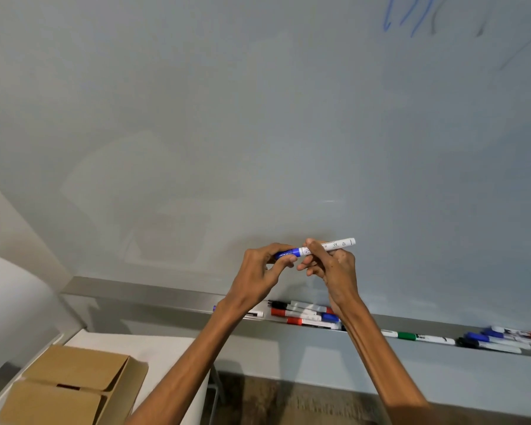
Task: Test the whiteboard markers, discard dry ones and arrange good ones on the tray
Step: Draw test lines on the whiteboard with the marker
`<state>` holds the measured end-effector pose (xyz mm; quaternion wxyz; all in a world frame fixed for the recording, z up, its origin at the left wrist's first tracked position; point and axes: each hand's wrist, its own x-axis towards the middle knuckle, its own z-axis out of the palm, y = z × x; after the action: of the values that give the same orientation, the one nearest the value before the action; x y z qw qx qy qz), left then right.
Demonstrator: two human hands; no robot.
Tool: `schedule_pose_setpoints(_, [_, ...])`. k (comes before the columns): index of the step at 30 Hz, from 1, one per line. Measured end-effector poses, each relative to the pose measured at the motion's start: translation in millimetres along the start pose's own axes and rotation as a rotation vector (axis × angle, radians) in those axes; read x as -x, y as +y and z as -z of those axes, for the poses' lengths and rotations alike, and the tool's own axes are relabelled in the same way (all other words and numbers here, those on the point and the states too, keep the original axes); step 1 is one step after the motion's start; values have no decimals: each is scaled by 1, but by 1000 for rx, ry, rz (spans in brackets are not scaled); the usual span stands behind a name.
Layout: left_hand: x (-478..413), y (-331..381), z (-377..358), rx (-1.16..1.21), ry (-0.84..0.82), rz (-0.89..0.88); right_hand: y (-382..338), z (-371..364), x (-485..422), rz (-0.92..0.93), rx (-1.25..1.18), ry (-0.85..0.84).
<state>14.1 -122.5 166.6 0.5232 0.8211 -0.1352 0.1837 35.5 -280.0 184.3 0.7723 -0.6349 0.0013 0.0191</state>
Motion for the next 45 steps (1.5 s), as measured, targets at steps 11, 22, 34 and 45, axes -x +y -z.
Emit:
schedule_pose_setpoints(11, [35, -57, 39, -168, -91, 90, 40, -23, 12, -226, 74, -173])
schedule_pose_setpoints(22, [54, -140, 68, -306, -94, 260, 126, -20, -20, -356, 211, -111])
schedule_pose_setpoints(34, [62, -205, 49, -669, -228, 333, 213, -29, -45, 72, 900, -178])
schedule_pose_setpoints(45, [67, -230, 40, -862, -278, 376, 235, -47, -46, 151, 1469, -128])
